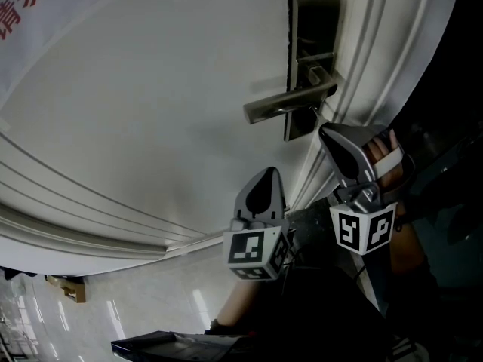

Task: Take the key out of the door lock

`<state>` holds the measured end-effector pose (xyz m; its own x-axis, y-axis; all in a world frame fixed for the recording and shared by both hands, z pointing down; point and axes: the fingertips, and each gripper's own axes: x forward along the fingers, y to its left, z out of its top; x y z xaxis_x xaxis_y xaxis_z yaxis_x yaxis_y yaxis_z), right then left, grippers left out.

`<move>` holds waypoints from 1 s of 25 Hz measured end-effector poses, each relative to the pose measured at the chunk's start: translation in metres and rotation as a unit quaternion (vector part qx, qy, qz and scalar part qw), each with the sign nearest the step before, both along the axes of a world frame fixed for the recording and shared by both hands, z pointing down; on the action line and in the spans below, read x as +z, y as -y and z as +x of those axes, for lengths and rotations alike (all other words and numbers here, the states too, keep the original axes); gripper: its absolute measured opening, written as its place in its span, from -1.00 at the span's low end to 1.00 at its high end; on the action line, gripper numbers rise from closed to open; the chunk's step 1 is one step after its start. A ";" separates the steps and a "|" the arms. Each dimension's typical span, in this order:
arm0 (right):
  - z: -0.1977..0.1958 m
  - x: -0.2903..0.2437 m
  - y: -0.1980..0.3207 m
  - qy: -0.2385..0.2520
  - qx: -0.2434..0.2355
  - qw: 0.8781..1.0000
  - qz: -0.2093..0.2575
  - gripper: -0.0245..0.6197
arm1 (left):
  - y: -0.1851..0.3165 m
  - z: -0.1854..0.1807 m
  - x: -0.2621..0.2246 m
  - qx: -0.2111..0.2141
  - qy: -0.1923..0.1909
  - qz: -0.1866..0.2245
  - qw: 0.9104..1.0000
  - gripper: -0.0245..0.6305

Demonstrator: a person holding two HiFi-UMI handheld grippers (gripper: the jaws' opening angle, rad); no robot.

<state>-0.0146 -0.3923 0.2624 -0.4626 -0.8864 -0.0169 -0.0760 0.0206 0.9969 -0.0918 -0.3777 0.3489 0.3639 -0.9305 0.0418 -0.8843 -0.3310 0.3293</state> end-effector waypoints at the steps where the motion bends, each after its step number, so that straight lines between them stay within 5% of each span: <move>1: 0.000 -0.001 -0.001 0.002 0.000 1.000 0.000 -0.89 | 0.000 0.000 0.000 0.000 0.000 0.002 1.000 -0.93; 9: 0.002 -0.006 -0.016 0.083 -0.013 0.996 -0.033 -0.89 | -0.001 -0.012 -0.006 -0.013 -0.005 0.001 1.000 -0.93; 15: 0.002 0.014 -0.028 0.220 -0.041 0.966 -0.131 -0.89 | -0.006 -0.019 -0.001 -0.014 -0.008 -0.008 1.000 -0.93; 20: -0.005 0.024 -0.041 0.331 -0.085 0.914 -0.218 -0.89 | -0.011 -0.025 -0.002 -0.007 -0.023 -0.002 1.000 -0.93; 25: -0.007 0.037 -0.050 0.464 -0.125 0.811 -0.334 -0.89 | -0.019 -0.033 0.006 0.013 -0.021 0.004 1.000 -0.93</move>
<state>-0.0221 -0.3426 0.2994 -0.6919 -0.7218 -0.0155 -0.6975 0.6627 0.2725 -0.1248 -0.3584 0.3549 0.3889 -0.9211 0.0177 -0.8607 -0.3565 0.3634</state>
